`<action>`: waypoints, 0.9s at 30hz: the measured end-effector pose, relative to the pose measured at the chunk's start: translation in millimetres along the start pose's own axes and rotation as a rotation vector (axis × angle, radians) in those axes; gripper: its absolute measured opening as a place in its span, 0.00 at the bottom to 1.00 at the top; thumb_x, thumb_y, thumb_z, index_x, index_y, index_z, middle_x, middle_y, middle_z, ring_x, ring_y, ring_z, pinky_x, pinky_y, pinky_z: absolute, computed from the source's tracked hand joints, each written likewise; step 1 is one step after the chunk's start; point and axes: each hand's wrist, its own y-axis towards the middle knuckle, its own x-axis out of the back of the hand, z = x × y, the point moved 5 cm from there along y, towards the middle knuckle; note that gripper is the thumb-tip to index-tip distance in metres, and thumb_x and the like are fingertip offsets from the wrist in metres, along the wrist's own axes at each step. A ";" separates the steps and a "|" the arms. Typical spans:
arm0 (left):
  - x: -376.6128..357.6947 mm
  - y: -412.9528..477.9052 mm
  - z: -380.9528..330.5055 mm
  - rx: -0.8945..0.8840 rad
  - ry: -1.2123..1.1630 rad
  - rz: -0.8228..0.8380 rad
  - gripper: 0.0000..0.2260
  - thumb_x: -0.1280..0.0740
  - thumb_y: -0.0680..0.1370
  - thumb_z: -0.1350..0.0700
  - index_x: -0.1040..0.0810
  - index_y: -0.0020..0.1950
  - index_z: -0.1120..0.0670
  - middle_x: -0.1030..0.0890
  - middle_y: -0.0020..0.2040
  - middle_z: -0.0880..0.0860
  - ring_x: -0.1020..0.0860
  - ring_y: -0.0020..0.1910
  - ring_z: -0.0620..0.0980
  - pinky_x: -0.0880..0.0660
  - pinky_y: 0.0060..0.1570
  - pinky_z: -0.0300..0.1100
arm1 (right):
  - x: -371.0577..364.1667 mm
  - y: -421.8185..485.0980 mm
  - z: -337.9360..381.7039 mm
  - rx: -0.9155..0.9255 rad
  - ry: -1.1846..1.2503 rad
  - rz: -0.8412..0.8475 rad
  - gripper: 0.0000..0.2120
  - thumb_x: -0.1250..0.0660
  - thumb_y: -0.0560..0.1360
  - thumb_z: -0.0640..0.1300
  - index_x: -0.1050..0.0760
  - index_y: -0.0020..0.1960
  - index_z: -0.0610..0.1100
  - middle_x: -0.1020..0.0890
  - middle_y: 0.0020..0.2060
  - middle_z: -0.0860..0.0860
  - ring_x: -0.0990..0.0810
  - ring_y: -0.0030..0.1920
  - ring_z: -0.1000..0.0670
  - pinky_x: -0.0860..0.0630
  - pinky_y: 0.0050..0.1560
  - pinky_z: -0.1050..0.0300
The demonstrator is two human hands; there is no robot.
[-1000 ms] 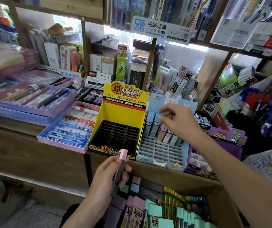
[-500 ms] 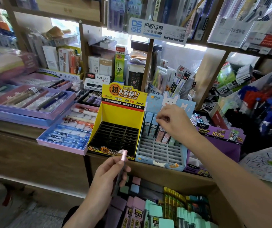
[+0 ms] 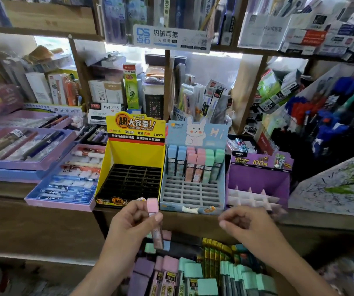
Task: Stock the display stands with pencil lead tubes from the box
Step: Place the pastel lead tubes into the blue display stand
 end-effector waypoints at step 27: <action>-82.2 103.0 -59.4 -0.290 0.380 -0.019 0.05 0.25 0.75 0.61 0.15 0.44 0.50 0.13 0.41 0.52 0.14 0.45 0.54 0.16 0.48 0.48 | -39.5 -18.6 -103.8 -0.377 -0.238 0.438 0.06 0.27 0.72 0.54 0.22 0.44 0.54 0.20 0.41 0.56 0.21 0.39 0.56 0.28 0.37 0.63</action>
